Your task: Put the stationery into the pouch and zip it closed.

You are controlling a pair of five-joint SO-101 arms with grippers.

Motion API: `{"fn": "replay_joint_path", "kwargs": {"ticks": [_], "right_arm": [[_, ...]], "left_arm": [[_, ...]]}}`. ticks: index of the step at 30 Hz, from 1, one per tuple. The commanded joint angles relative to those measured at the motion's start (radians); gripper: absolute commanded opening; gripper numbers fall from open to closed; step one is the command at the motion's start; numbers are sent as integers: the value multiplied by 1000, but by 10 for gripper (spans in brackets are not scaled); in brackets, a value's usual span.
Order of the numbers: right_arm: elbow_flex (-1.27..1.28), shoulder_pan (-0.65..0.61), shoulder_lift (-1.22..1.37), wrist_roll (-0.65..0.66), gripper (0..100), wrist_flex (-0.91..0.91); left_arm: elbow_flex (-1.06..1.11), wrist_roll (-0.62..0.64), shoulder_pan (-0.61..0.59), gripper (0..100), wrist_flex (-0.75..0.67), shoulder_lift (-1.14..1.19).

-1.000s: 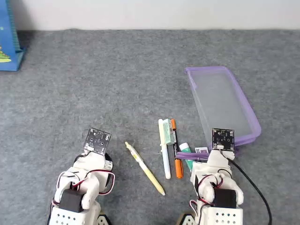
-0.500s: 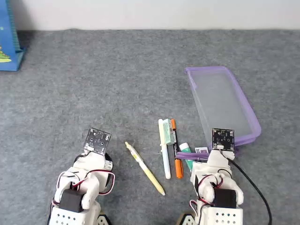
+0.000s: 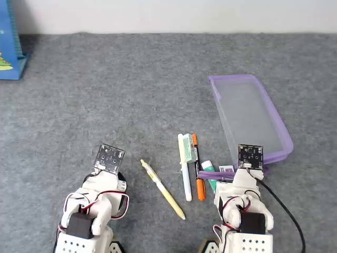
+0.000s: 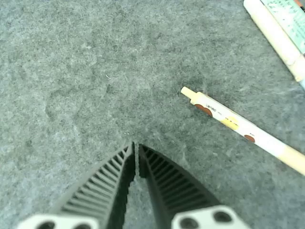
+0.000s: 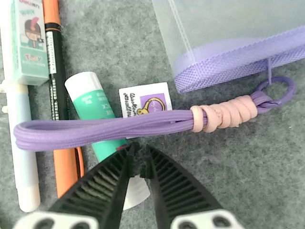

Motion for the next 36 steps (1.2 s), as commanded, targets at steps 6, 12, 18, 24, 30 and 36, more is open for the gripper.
{"fn": "replay_joint_path", "kwargs": {"ticks": [6,12,18,24,30,36], "right_arm": [[15,10,-5,9,9,4],[15,10,-5,9,9,4],[15,10,-5,9,9,4],[15,10,-5,9,9,4],[15,-8,-5,3,9,4],[15,27,-5,9,11,13]], "left_arm": [[-10,-5,-5,15,8,-14],[-10,-5,-5,15,8,-14],[-10,-5,-5,15,8,-14],[-10,-5,-5,15,8,-14],[-10,-5,-5,15,8,-14],[-10,-5,-5,15,8,-14]]}}
